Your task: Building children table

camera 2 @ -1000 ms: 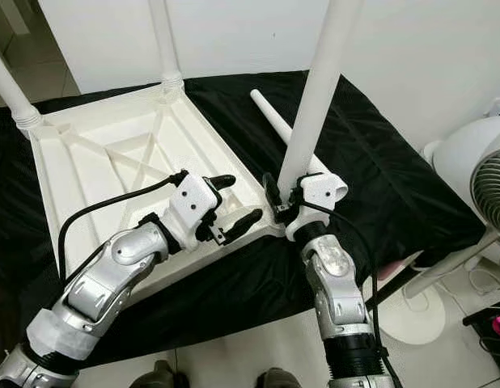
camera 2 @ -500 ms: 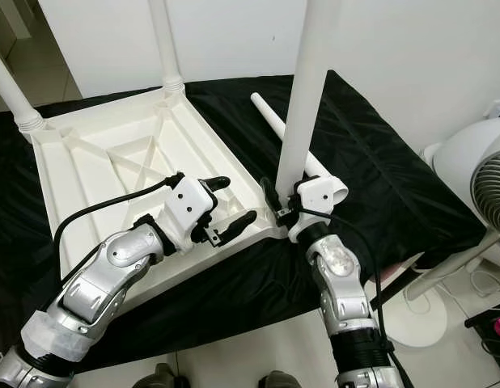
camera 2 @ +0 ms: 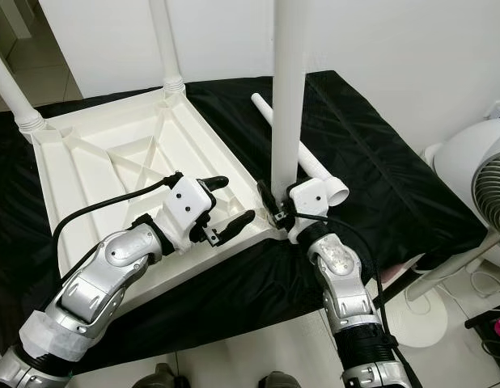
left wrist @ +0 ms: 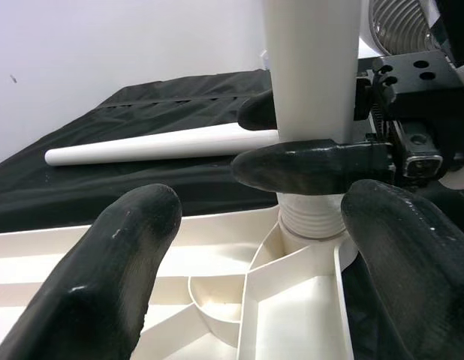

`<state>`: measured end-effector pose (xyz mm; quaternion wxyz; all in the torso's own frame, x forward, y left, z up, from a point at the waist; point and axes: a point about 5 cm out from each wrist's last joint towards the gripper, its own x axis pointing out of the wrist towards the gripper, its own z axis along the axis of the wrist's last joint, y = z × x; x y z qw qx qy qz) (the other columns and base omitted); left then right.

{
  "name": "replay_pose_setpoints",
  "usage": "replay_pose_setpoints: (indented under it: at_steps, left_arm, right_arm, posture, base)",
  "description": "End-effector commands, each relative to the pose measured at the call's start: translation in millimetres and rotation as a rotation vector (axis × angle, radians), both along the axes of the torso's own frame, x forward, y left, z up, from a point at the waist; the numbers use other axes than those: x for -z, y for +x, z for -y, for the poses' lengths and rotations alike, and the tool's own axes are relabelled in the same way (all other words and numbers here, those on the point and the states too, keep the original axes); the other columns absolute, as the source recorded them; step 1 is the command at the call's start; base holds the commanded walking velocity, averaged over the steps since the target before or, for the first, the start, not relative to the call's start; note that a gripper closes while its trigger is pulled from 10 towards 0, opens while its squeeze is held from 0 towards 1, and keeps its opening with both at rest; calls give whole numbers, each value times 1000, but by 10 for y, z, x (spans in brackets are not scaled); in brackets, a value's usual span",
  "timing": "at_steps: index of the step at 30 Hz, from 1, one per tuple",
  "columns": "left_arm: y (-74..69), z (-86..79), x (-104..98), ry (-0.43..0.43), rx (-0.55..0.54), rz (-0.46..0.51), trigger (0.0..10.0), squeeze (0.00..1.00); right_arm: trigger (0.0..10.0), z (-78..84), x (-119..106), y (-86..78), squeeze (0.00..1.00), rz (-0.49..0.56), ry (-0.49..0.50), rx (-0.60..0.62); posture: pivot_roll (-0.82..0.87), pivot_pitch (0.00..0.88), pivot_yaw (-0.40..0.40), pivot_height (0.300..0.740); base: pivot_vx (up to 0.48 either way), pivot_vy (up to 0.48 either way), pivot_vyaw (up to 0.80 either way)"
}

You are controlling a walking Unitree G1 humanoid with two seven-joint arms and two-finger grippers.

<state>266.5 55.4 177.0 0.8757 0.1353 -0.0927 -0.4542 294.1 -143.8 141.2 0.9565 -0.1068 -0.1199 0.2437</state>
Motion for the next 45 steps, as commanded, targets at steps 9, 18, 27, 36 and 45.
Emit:
replay_pose_setpoints:
  at_steps: [9,18,27,36,45]
  left_arm:
    - [-9,-3,-20,20,43,4,10000,0]
    - [-8,1,-56,15,46,13,10000,0]
    - [-11,-8,-71,10,35,17,10000,0]
    - [-3,-9,-82,6,33,21,10000,0]
    - [-1,-13,-88,8,31,24,10000,0]
  right_arm:
    - [10000,95,418,-34,0,-200,75,11]
    - [10000,61,478,-38,0,-191,14,-28]
    - [10000,51,569,-11,0,-306,153,-33]
    - [10000,30,584,33,0,-334,187,-28]
    - [10000,-8,556,-19,0,-255,176,-35]
  posture:
    - [-86,47,62,740]
    - [-81,49,60,740]
    - [-75,46,52,740]
    - [-76,42,50,740]
    - [-75,40,49,740]
  base:
    - [0,0,0]
    - [0,0,0]
    - [0,0,0]
    - [0,0,0]
    - [0,0,0]
